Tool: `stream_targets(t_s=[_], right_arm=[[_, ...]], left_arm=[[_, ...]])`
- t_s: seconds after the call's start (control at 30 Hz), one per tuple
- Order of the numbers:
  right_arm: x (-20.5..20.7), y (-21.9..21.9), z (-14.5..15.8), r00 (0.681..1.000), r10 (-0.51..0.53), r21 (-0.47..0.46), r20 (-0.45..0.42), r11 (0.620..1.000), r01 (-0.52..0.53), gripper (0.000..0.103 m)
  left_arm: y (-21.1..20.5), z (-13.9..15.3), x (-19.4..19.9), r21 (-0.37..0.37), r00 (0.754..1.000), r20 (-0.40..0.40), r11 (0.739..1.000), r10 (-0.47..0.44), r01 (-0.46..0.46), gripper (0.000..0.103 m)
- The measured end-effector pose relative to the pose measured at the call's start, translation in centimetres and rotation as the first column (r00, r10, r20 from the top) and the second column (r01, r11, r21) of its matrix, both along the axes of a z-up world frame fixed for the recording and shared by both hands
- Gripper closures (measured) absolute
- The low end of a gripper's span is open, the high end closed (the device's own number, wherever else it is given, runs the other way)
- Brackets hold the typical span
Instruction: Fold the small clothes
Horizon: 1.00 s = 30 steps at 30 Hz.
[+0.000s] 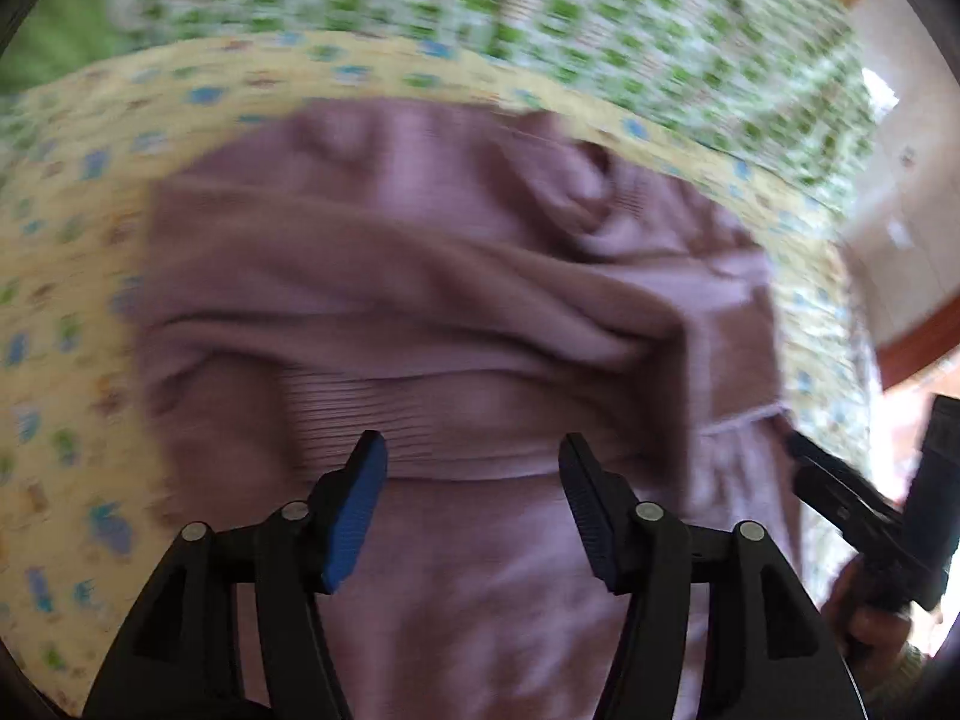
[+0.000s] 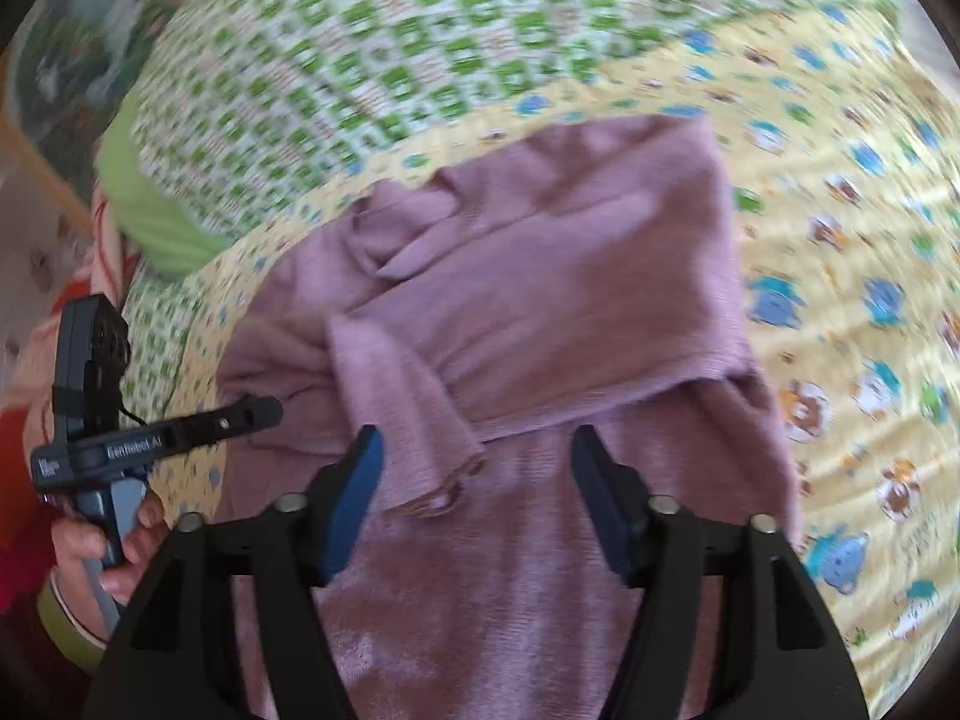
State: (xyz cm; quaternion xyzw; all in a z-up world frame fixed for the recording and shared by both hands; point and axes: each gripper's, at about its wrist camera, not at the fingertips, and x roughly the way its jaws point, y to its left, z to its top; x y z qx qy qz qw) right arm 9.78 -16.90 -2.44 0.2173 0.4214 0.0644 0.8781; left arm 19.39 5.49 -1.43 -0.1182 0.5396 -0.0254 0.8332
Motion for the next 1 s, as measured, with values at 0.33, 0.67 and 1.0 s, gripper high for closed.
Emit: stream_targets(t_s=[0.33, 0.67, 1.0], right_arm=[[3.6, 9.7, -3.1, 0.955, 0.287, -0.435, -0.074, 0.852, -0.290, 0.073], [5.2, -7.4, 6.1, 0.998, 0.038, 0.365, 0.051, 0.929, -0.054, 0.093], [6.5, -12.5, -2.0, 0.971, -0.081, 0.234, -0.223, 0.963, 0.134, 0.097]], left_arm=[[8.8, -3.9, 1.6, 0.252, 0.968, -0.043, 0.940, 0.248, -0.230, 0.039], [8.3, -4.4, 2.9, 0.265, 0.963, -0.019, 0.930, 0.271, -0.256, 0.040], [10.0, -4.4, 1.2, 0.155, 0.921, -0.009, 0.910, 0.391, -0.385, 0.054]])
